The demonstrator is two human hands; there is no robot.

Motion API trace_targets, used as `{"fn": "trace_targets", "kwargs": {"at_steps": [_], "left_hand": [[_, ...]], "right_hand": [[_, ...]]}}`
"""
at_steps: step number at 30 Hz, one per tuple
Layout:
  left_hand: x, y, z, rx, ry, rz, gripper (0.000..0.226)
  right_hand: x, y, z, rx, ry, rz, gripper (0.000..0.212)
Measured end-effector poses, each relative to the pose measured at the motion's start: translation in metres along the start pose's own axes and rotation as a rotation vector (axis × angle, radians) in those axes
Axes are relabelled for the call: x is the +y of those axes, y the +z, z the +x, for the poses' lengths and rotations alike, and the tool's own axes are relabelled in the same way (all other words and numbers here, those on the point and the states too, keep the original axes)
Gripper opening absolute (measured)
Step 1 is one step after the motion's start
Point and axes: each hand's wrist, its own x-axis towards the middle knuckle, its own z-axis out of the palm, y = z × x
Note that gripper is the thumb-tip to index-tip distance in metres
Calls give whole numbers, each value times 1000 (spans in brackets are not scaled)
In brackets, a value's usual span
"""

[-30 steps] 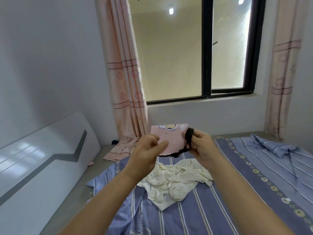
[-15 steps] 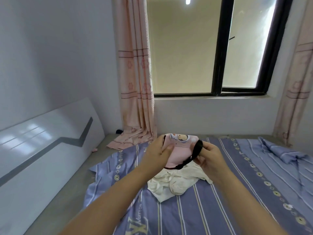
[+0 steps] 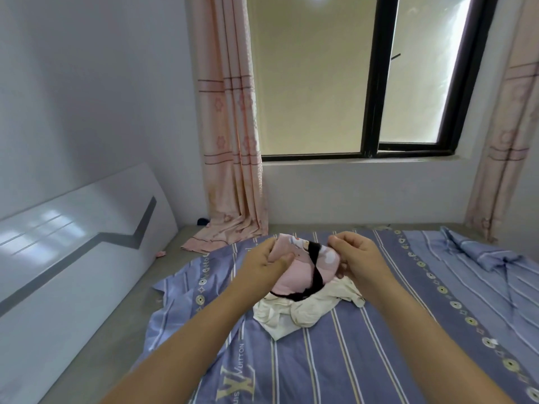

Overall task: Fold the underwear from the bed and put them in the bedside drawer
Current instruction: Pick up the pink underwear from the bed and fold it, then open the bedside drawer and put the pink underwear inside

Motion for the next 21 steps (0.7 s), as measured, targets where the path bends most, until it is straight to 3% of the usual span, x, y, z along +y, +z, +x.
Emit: {"fn": "trace_targets", "kwargs": {"at_steps": [4, 8, 12, 17, 19, 21], "left_hand": [[-8, 0, 0, 121, 28, -114, 19], [-12, -3, -2, -70, -27, -106, 17], [-21, -21, -13, -90, -110, -40, 16], [-35, -56, -58, 100, -179, 88, 23], [-48, -73, -98, 222, -260, 137, 11], [-61, -91, -140, 336, -357, 202, 17]], "right_hand": [[2, 2, -4, 14, -63, 24, 23], [-1, 8, -1, 11, -41, -81, 26], [1, 24, -4, -70, -18, -286, 23], [19, 80, -18, -100, -151, -430, 22], [34, 111, -32, -212, -170, -494, 21], [48, 142, -47, -402, -140, -533, 14]]}}
